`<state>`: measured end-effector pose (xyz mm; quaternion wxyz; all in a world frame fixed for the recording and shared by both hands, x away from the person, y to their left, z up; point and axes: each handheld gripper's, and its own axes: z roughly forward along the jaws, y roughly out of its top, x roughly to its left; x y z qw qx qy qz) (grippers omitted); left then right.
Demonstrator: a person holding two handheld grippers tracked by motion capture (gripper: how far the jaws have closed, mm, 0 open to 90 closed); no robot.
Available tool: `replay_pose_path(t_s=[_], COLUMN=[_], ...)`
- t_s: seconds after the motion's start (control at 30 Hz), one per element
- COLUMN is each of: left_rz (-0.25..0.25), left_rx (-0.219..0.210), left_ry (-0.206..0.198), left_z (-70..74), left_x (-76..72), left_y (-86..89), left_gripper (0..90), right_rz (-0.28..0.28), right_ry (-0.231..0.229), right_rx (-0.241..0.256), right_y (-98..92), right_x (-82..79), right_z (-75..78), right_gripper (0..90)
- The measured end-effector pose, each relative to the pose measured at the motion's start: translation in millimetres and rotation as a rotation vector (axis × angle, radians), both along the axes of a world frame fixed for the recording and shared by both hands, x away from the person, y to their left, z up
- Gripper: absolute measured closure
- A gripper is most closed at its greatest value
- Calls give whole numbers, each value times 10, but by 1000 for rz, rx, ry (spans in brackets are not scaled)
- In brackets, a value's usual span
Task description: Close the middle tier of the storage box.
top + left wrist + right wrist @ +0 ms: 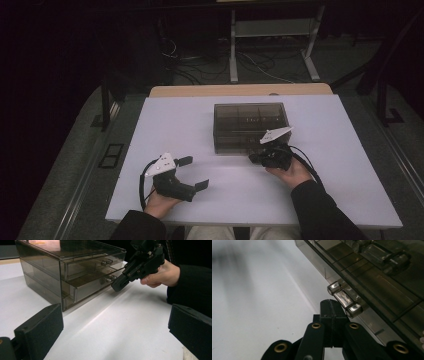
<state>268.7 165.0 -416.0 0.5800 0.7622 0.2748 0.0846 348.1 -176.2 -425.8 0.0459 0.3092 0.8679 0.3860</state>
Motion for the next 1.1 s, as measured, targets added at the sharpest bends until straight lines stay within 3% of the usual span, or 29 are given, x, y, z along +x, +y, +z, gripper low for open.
replay_pose_path(t_s=[1.1], left_rz=[-2], left_rx=[2], left_ry=[-1], left_z=[1], left_x=[0], left_y=[2], left_gripper=[0], right_rz=[-102], right_ry=[-11], right_rx=[30], right_y=[-32], right_x=[66], right_z=[-14], right_gripper=[886])
